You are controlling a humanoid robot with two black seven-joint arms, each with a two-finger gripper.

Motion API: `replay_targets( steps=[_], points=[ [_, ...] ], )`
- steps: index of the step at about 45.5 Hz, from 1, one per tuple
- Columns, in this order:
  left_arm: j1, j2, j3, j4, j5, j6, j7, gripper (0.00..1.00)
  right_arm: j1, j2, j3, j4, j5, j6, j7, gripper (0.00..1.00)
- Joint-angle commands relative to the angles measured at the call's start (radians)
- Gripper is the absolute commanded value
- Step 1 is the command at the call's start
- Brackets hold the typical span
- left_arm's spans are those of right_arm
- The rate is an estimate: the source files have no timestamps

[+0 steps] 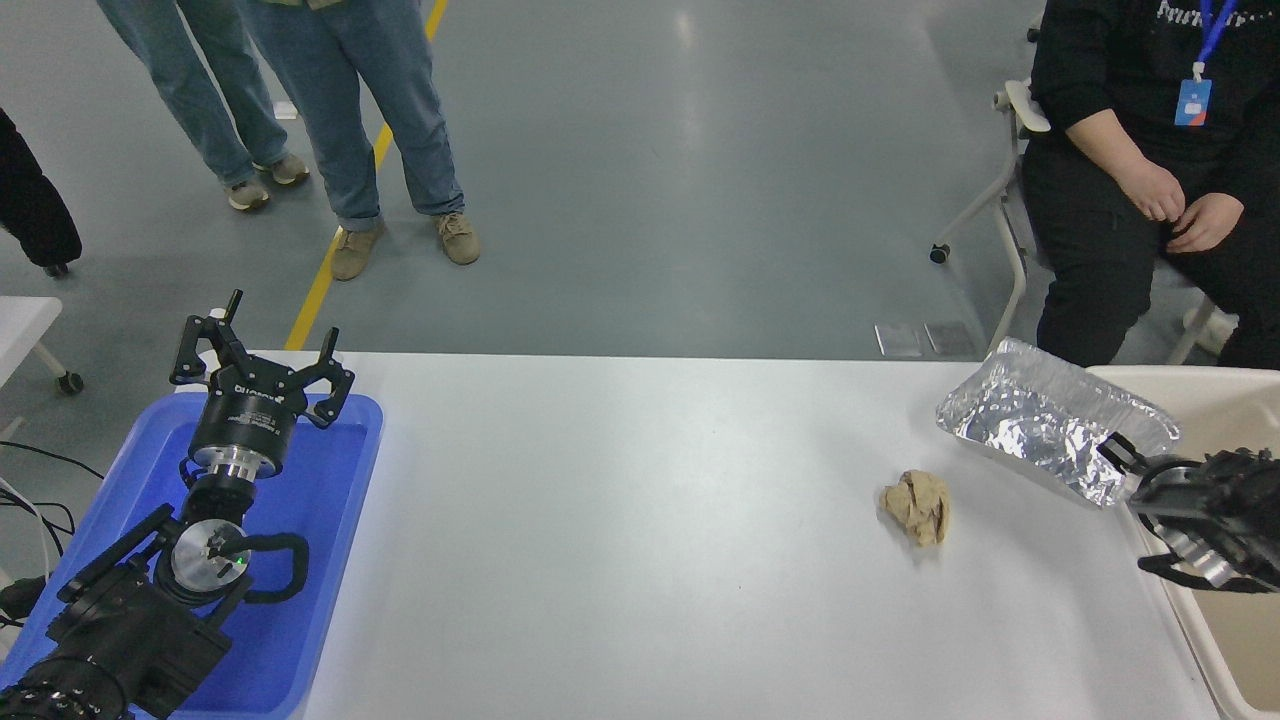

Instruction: Pick up foil plate and place in dustbin

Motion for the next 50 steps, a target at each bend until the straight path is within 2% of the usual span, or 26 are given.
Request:
replay_targets(
  steps=[1,26,50],
  points=[
    [0.000,0.000,0.000,-0.002,0.000,0.000,0.000,1.00,0.303,-0.079,-0.189,0.179,-0.005,0.121,-0.009,0.00],
    [0.000,0.000,0.000,0.000,-0.001,0.000,0.000,1.00,0.788,-0.080,-0.493,0.276,-0.005,0.341,-0.010,0.00],
    [0.000,0.000,0.000,0.000,0.000,0.000,0.000,1.00,0.793,-0.083,-0.512,0.261,-0.045,0.344,-0.010,0.00]
  ],
)
